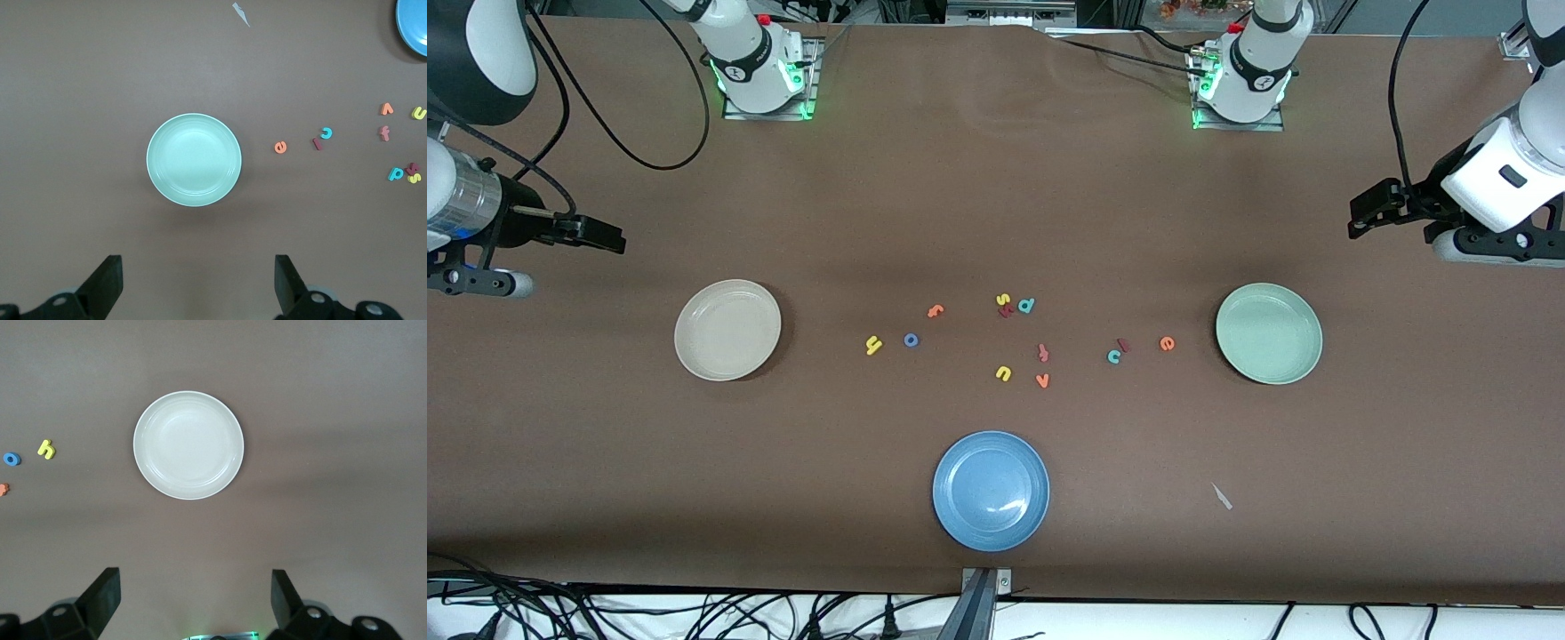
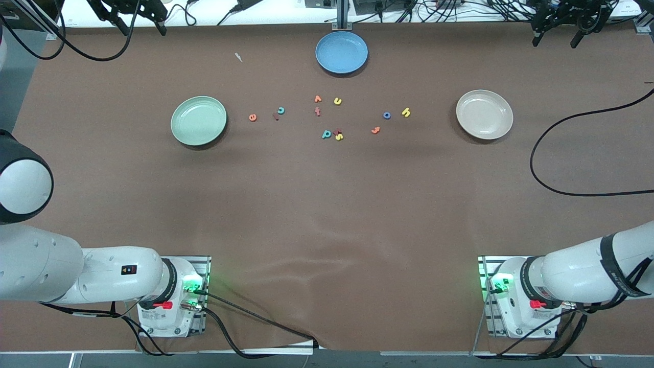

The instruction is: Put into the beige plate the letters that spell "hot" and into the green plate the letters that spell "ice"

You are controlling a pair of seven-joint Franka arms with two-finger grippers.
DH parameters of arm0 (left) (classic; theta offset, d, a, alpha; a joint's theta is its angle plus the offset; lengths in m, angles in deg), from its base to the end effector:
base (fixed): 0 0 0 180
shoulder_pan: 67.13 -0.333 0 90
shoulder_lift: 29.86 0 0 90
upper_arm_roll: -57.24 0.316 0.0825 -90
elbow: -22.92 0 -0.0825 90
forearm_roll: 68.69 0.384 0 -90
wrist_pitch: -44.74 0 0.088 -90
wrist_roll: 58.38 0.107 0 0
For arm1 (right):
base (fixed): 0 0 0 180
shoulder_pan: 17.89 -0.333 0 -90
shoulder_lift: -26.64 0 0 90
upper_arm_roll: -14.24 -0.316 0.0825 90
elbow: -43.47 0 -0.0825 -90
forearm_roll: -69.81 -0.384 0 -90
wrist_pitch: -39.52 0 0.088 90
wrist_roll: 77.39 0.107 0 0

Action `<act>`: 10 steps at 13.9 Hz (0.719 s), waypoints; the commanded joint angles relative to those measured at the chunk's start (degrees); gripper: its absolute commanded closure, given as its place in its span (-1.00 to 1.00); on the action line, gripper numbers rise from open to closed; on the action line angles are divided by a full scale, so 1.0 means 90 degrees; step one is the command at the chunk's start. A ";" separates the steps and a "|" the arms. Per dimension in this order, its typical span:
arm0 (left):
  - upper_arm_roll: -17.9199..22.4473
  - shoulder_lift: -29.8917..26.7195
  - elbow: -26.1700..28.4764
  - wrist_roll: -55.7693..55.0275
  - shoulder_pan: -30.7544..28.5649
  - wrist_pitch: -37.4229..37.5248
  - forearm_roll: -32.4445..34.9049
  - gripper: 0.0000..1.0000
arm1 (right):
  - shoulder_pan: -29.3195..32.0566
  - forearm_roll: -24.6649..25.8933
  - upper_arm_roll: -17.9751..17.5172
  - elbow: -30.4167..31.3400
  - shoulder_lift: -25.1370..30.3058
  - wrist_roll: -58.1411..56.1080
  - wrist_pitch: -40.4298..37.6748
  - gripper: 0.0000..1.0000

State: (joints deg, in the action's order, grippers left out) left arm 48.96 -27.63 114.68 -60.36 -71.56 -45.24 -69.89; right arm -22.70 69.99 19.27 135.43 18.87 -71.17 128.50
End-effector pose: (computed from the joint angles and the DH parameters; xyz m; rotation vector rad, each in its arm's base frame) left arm 0.5624 -0.0386 0.5885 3.1163 -0.0499 -0.1104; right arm 0.5833 0.0002 0.5301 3.0984 -0.1744 -0.2896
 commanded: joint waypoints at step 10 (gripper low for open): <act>0.0012 0.0083 -0.0176 0.0386 -0.0123 0.0047 -0.0102 -1.00 | 0.0007 -0.0117 -0.0002 -0.0071 -0.0006 0.0022 -0.0101 -1.00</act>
State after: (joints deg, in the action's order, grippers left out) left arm 49.12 -27.57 114.65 -58.15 -72.27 -45.24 -69.88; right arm -22.70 69.98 19.27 135.43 18.87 -71.17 128.50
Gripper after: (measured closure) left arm 0.000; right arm 0.000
